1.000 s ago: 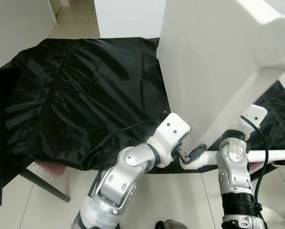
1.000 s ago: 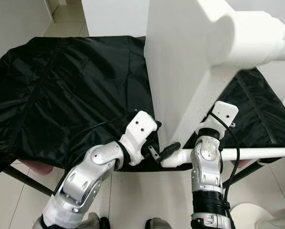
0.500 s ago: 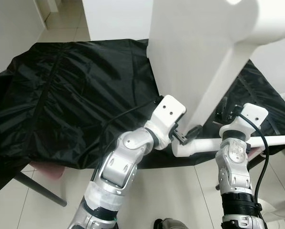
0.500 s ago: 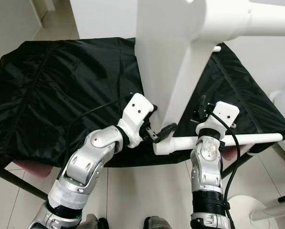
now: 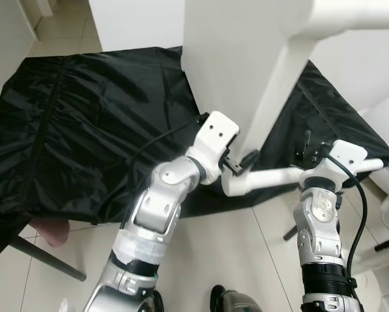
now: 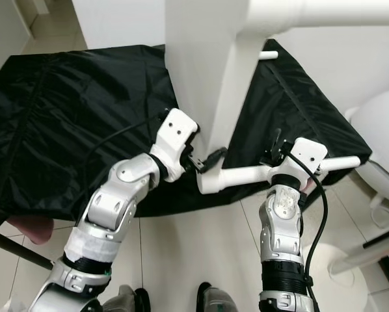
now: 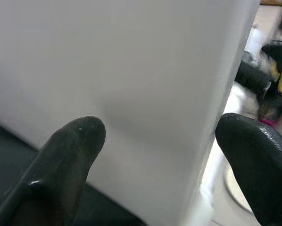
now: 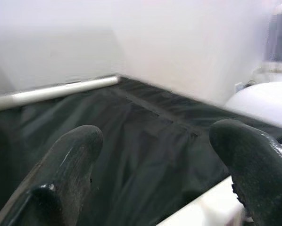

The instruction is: Building children table

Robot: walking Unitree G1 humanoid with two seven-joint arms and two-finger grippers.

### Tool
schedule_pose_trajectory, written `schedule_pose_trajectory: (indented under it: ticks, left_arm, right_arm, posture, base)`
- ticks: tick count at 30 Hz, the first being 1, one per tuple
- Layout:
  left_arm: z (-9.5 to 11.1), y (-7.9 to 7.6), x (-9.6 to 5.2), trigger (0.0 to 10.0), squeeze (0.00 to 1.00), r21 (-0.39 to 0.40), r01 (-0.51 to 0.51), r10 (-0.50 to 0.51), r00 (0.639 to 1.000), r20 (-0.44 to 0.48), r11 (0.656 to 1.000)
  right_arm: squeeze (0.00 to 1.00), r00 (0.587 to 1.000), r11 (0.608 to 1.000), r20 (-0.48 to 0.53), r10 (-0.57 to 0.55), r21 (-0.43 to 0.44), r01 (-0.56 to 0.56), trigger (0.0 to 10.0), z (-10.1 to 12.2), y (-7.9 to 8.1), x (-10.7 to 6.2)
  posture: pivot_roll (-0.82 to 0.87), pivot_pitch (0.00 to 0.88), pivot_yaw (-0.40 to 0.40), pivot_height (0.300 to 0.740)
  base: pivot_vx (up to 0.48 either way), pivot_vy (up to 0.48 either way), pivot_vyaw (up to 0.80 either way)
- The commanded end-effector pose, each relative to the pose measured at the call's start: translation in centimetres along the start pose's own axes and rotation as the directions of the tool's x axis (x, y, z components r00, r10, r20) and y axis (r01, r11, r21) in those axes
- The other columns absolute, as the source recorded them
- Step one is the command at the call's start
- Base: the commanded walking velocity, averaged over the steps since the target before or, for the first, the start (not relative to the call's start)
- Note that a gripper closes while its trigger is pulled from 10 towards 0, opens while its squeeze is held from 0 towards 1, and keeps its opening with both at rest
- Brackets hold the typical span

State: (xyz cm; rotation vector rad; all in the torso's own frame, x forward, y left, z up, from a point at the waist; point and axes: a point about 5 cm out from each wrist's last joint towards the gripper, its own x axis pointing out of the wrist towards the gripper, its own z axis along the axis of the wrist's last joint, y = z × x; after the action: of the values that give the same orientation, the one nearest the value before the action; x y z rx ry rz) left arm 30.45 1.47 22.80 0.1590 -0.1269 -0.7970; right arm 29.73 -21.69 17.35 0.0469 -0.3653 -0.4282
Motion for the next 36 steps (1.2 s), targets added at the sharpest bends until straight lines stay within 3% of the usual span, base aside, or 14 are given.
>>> schedule_pose_trajectory:
  ticks: [1, 6, 7, 8, 9, 10, 13, 26, 28, 29, 32, 36]
  left_arm:
    - [-0.2, 2.7, -0.9, 10.0, 0.0, 0.005, -0.362, 0.362, 0.932, -0.004, 0.932]
    - [0.0, 2.0, -0.9, 10.0, 0.0, -0.028, -0.295, 0.295, 0.955, 0.027, 0.955]
    - [0.3, 0.6, -1.2, 10.0, 0.0, -0.023, -0.169, 0.17, 0.984, 0.057, 0.985]
    - [0.3, 0.6, -1.2, 10.0, 0.0, -0.023, -0.169, 0.17, 0.984, 0.057, 0.985]
    - [0.5, -0.6, -1.6, 10.0, 0.0, -0.02, -0.067, 0.069, 0.994, 0.086, 0.998]
    - [0.5, -0.6, -1.6, 10.0, 0.0, -0.02, -0.067, 0.069, 0.994, 0.086, 0.998]
    - [0.3, -2.2, -2.9, 10.0, 0.0, -0.053, 0.077, -0.071, 0.992, 0.108, 0.996]
    - [1.3, -2.7, -5.9, 10.0, 0.0, -0.044, 0.149, -0.137, 0.971, 0.197, 0.988]
    - [1.3, -2.9, -6.5, 10.0, 0.0, -0.038, 0.179, -0.168, 0.966, 0.195, 0.983]
    - [1.1, -3.1, -7.7, 10.0, 0.0, -0.028, 0.223, -0.215, 0.961, 0.175, 0.974]
    - [0.8, -2.9, -8.6, 10.0, 0.0, -0.017, 0.248, -0.243, 0.959, 0.145, 0.969]
    - [-0.1, -2.2, -9.5, 10.0, 0.0, 0.022, 0.225, -0.226, 0.971, 0.077, 0.974]
  right_arm:
    - [0.0, 1.0, 1.0, -0.02, 0.015, 0.015, -0.015, 10.0, -0.3, 0.6, -0.1]
    - [0.0, 0.999, 1.0, -0.026, 0.022, 0.018, -0.022, 10.0, -0.4, 0.8, -0.2]
    - [0.0, 0.999, 1.0, -0.03, 0.024, 0.018, -0.024, 10.0, -0.5, 0.9, -0.4]
    - [0.0, 0.999, 1.0, -0.03, 0.024, 0.018, -0.024, 10.0, -0.5, 0.9, -0.4]
    - [0.0, 0.999, 0.999, -0.032, 0.026, 0.019, -0.026, 10.0, -0.5, 0.9, -0.4]
    - [0.0, 0.999, 0.999, -0.032, 0.026, 0.019, -0.026, 10.0, -0.5, 0.9, -0.4]
    - [0.0, 0.999, 0.999, -0.035, 0.031, 0.021, -0.03, 10.0, -0.6, 1.0, -0.6]
    - [0.0, 0.997, 0.997, -0.018, 0.072, 0.043, -0.071, 10.0, -0.3, 1.3, -0.9]
    - [0.0, 0.996, 0.996, -0.012, 0.083, 0.046, -0.082, 10.0, -0.2, 1.3, -0.9]
    - [0.0, 0.993, 0.992, -0.005, 0.115, 0.043, -0.115, 10.0, -0.2, 1.4, -1.1]
    - [0.0, 0.987, 0.987, 0.005, 0.159, 0.023, -0.159, 10.0, -0.1, 1.5, -1.3]
    - [0.0, 0.969, 0.969, 0.009, 0.246, 0.001, -0.246, 10.0, -0.1, 1.4, -1.7]
  posture:
    - [-0.1, 0.132, 0.037, 0.74]
    - [-0.1, 0.135, 0.039, 0.74]
    - [-0.09, 0.133, 0.039, 0.74]
    - [-0.09, 0.133, 0.039, 0.74]
    - [-0.09, 0.133, 0.038, 0.74]
    - [-0.09, 0.133, 0.038, 0.74]
    - [-0.09, 0.132, 0.039, 0.74]
    - [-0.09, 0.13, 0.038, 0.74]
    - [-0.09, 0.131, 0.038, 0.74]
    - [-0.09, 0.135, 0.034, 0.74]
    - [-0.08, 0.137, 0.03, 0.74]
    - [-0.08, 0.139, 0.025, 0.74]
  base:
    - [0.0, 0.0, 0.0]
    - [0.0, 0.0, 0.0]
    - [0.0, 0.0, 0.0]
    - [0.0, 0.0, 0.0]
    - [0.0, 0.0, 0.0]
    - [0.0, 0.0, 0.0]
    - [0.0, 0.0, 0.0]
    - [0.0, 0.0, 0.0]
    - [0.0, 0.0, 0.0]
    - [0.0, 0.0, 0.0]
    - [0.0, 0.0, 0.0]
    - [0.0, 0.0, 0.0]
